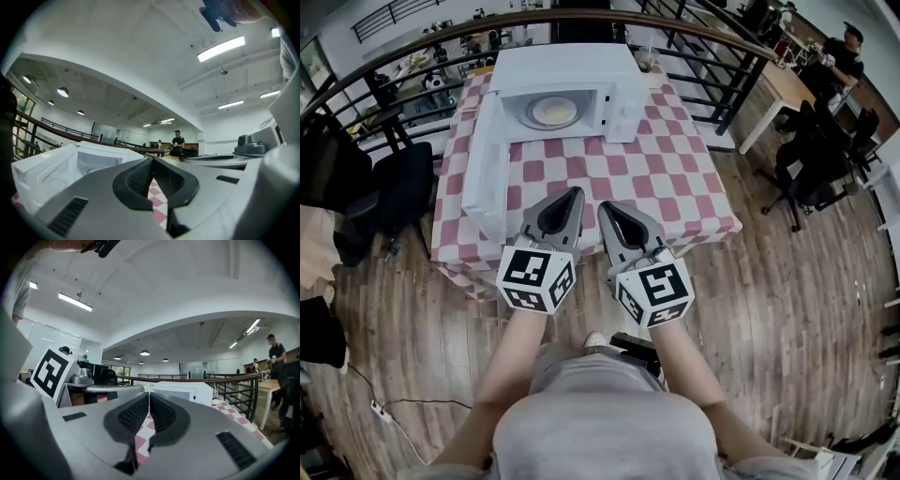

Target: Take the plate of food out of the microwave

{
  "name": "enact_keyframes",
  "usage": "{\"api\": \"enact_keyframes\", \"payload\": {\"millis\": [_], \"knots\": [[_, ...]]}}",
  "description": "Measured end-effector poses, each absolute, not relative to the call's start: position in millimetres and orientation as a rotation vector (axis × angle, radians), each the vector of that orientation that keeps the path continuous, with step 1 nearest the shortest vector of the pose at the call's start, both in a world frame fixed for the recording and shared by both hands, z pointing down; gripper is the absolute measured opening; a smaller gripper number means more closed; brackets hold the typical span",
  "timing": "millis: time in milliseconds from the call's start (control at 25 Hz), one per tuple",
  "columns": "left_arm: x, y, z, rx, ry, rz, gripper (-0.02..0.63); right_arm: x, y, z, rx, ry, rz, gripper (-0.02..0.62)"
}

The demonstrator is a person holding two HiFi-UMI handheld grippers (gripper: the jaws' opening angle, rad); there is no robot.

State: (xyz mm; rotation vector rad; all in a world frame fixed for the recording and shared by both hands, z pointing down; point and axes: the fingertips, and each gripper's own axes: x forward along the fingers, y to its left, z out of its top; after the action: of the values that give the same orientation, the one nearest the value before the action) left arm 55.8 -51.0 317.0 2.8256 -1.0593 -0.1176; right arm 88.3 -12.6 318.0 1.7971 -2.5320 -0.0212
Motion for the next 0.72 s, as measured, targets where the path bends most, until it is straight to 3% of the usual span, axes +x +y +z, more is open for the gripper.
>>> {"api": "enact_keyframes", "payload": {"millis": [720], "knots": [[73, -91, 330, 2.746, -1.208, -0.114, 0.003, 116, -50, 331, 1.702, -2.607, 0.017, 0.026]]}}
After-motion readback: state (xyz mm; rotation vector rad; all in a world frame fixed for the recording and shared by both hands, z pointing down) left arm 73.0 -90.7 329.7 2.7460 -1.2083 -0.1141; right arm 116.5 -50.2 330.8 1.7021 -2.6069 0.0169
